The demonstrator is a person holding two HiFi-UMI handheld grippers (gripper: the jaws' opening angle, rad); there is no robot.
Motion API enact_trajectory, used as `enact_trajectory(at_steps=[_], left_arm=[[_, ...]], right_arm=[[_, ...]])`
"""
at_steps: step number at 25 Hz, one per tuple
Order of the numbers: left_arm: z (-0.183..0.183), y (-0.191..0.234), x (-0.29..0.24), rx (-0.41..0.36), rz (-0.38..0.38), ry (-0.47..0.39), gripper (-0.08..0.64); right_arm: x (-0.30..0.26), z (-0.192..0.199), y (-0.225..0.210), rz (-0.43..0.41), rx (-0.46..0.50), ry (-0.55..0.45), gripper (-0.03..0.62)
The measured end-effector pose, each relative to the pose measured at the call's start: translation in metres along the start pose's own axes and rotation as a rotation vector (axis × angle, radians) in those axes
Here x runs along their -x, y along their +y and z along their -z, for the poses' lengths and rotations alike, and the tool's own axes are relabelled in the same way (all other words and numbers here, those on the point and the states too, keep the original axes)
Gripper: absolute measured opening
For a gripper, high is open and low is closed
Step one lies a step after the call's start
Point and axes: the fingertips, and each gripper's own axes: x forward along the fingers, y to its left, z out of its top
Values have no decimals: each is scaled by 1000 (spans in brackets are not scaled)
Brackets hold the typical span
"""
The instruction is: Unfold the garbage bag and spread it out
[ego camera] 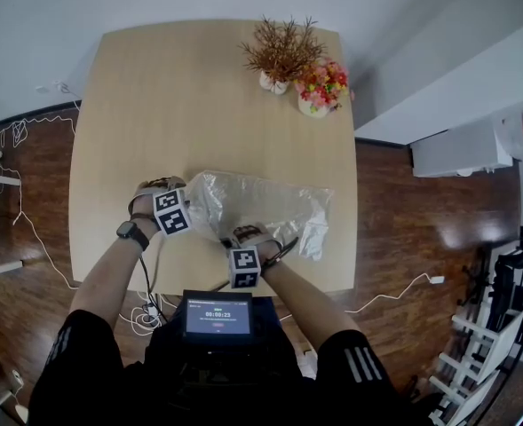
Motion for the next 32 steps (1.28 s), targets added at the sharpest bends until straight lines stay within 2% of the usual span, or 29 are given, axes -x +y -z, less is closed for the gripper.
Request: enact_trajectory(at_steps=[4, 7, 10, 14, 18, 23, 27, 32], left_arm=[[2, -12, -22, 32, 34, 10, 198], [1, -15, -26, 70, 51, -3, 184], [1, -15, -26, 68, 58, 7, 184], [13, -14, -23, 59, 71, 39, 184], [25, -12, -23, 51, 76, 69, 184], [38, -11, -21, 64, 80, 96, 184], [50, -6, -19, 90, 80, 120, 186], [67, 4, -17, 105, 70, 157, 186]], right_arm=[[9, -6, -6, 6, -100, -72, 66], [33, -13, -22, 65, -194, -164, 77], [67, -9, -35, 121, -299, -254, 80], [114, 20, -54, 208, -429, -312, 88], [131, 87, -75, 244, -567, -242, 160], [121, 157, -73, 183, -654, -128, 239], [100, 183, -57, 75, -683, -47, 307], [82, 192, -54, 33, -677, -1, 308]])
